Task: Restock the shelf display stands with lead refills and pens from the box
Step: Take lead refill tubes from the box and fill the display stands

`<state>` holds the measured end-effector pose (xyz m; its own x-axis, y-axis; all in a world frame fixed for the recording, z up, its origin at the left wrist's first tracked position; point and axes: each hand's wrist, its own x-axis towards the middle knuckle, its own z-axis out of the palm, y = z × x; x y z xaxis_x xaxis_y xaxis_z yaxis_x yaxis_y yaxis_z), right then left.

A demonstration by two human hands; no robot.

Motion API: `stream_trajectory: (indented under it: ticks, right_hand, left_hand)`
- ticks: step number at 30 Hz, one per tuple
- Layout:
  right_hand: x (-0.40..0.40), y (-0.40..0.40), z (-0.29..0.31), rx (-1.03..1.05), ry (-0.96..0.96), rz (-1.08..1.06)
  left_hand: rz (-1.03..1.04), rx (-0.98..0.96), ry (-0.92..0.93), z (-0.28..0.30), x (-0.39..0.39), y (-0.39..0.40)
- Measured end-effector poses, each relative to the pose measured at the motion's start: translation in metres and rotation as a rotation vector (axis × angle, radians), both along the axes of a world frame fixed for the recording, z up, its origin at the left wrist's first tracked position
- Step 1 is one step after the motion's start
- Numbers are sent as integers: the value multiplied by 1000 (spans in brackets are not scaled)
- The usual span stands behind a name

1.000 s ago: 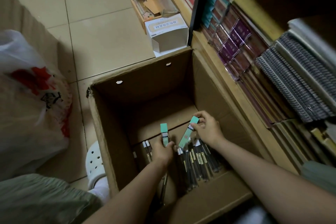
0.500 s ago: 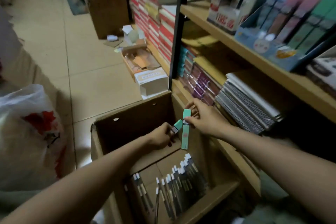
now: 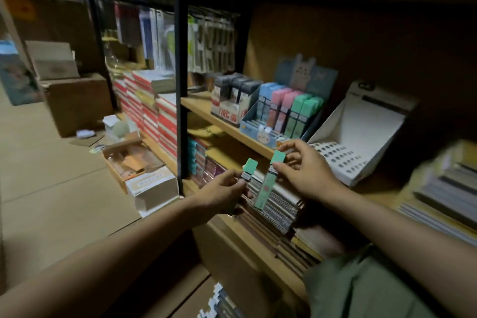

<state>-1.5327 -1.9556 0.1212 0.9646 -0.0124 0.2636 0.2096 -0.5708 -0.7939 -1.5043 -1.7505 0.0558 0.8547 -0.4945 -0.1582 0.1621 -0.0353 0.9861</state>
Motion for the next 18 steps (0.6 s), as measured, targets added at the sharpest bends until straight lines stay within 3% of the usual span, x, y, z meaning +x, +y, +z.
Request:
stream_trajectory:
  ticks: [4,10,18]
  right_hand:
    - [0,-15,39,-153,-173,-53]
    - [13,-34,105,-299,-428,-221]
    - [38,-27,95,-460,-501,-275]
  left_hand:
    - [-31,-51,-121,38,13,-6]
    - [90,-96,-220,74,36,-9]
    - [135,-130,-202,74,56,-28]
